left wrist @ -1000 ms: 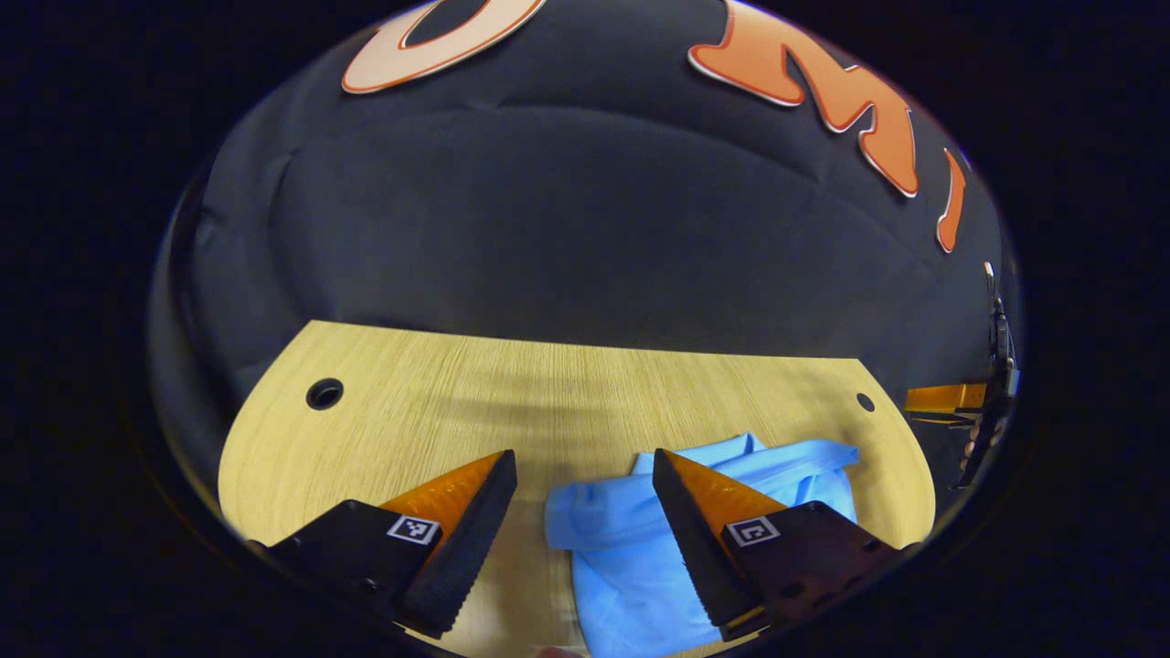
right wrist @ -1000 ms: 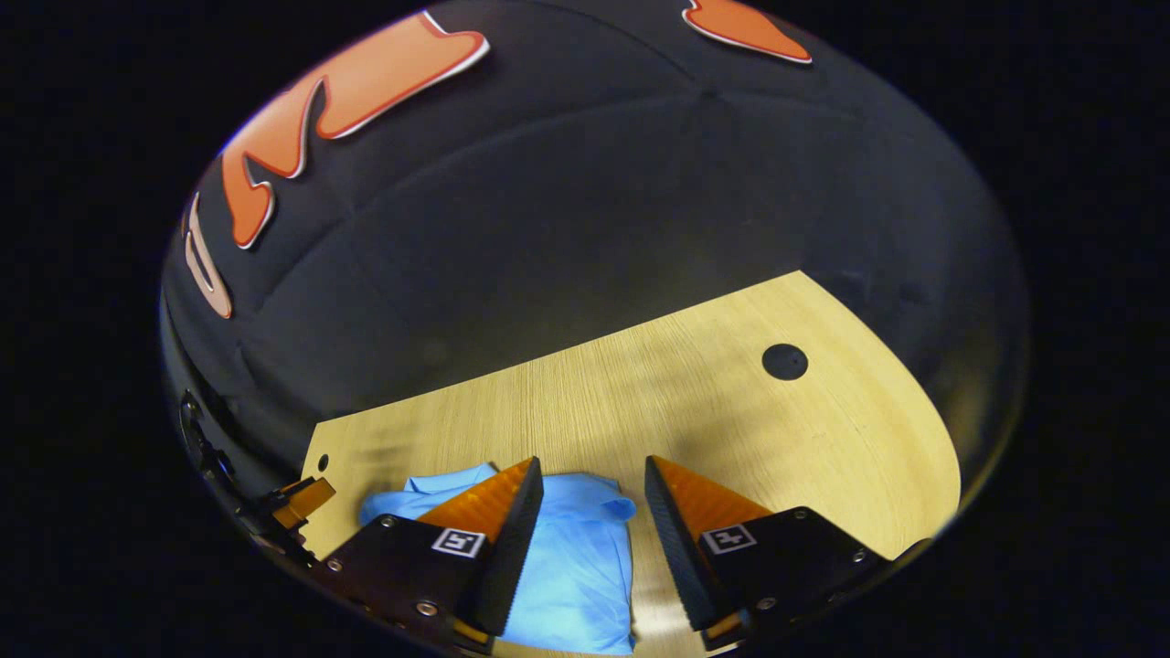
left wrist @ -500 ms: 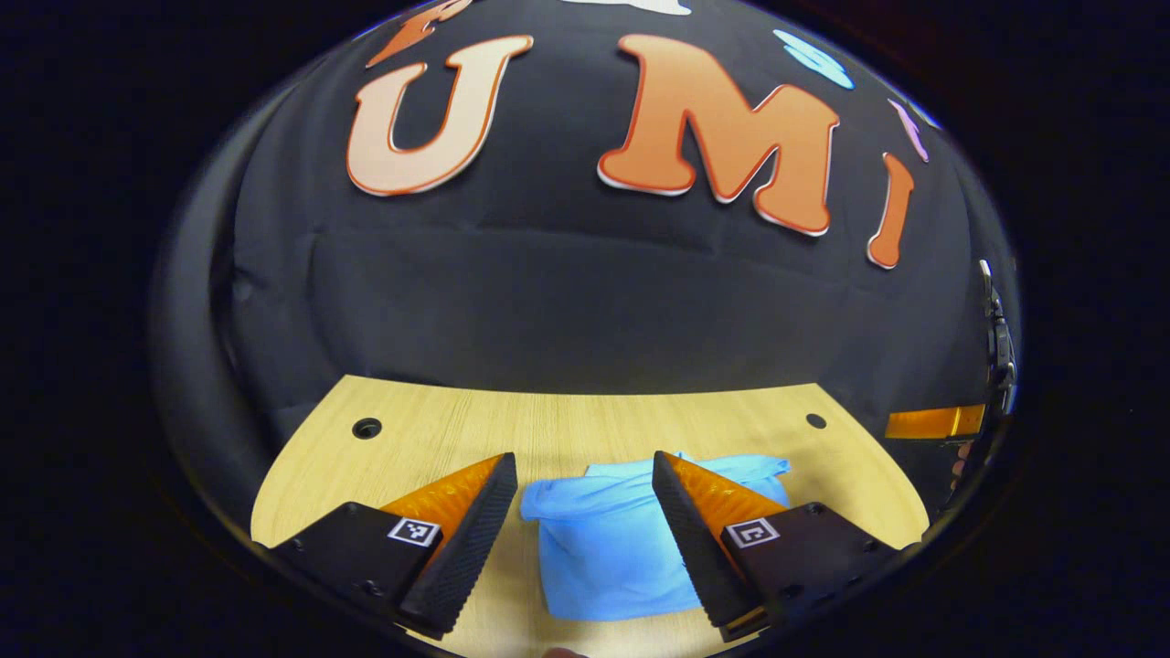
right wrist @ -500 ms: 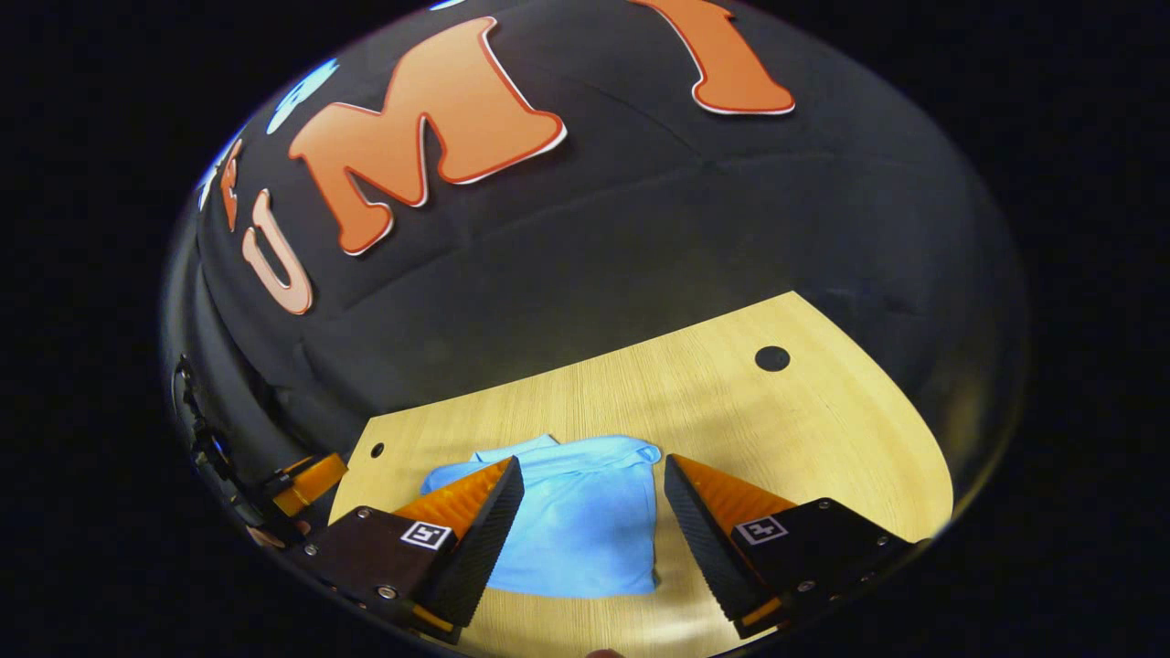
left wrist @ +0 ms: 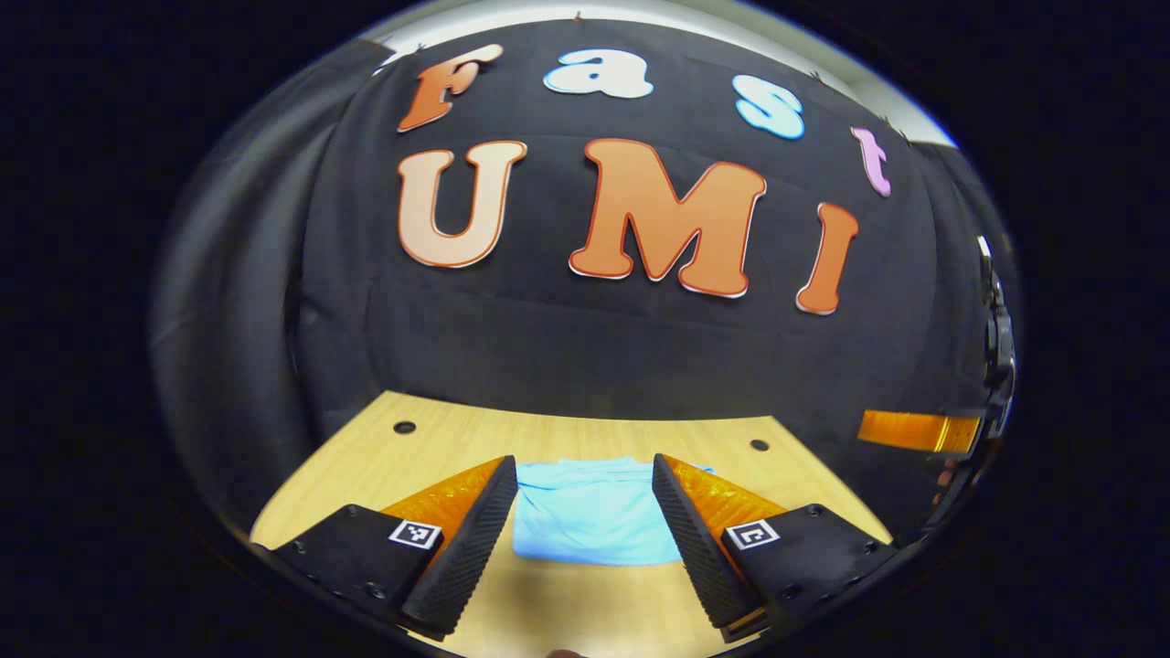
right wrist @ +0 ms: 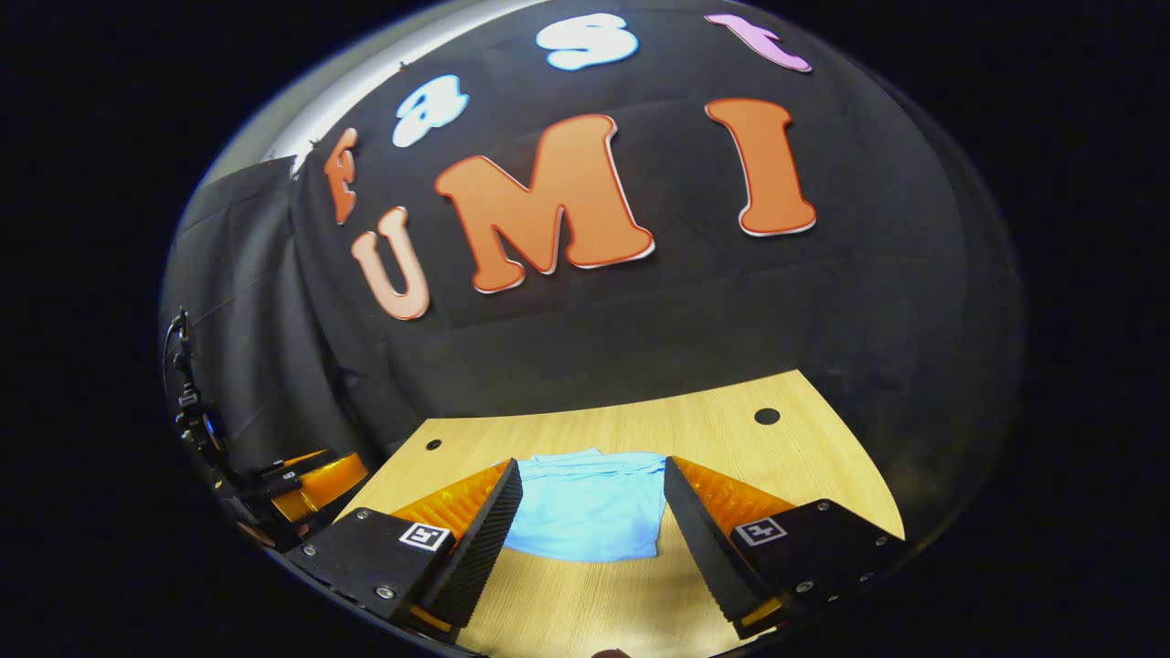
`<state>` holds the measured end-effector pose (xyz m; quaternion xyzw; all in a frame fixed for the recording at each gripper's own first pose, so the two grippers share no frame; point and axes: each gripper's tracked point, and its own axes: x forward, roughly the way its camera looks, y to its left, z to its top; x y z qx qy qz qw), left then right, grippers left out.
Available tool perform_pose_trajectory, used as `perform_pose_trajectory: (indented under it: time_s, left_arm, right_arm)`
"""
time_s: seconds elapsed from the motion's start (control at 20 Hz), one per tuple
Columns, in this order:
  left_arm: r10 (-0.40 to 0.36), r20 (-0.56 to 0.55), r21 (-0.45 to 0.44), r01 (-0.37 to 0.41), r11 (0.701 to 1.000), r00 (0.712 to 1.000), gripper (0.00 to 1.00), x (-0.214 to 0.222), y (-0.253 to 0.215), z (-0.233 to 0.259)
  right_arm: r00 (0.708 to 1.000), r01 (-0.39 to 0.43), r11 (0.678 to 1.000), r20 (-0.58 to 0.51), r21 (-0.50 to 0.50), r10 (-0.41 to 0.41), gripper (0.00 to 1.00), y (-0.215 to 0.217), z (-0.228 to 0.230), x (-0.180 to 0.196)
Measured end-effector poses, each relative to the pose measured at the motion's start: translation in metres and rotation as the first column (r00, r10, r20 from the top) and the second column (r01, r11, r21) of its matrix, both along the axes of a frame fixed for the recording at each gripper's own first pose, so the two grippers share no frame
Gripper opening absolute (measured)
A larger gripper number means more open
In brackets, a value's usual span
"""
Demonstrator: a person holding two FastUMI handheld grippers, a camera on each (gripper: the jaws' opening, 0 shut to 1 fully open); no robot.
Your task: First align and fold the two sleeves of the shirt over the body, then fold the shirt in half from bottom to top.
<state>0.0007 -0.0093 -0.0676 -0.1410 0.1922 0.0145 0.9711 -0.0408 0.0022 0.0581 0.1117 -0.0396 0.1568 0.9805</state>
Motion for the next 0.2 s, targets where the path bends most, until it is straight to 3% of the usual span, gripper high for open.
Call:
perform_pose_trajectory:
  time_s: [0.2]
  left_arm:
    - [0.059, 0.021, 0.041, -0.060, 0.997, 0.998, 0.97, -0.064, -0.003, 0.015]
  right_arm:
    - [0.995, -0.005, 0.996, 0.095, -0.091, 0.013, 0.97, -0.008, -0.009, -0.054]
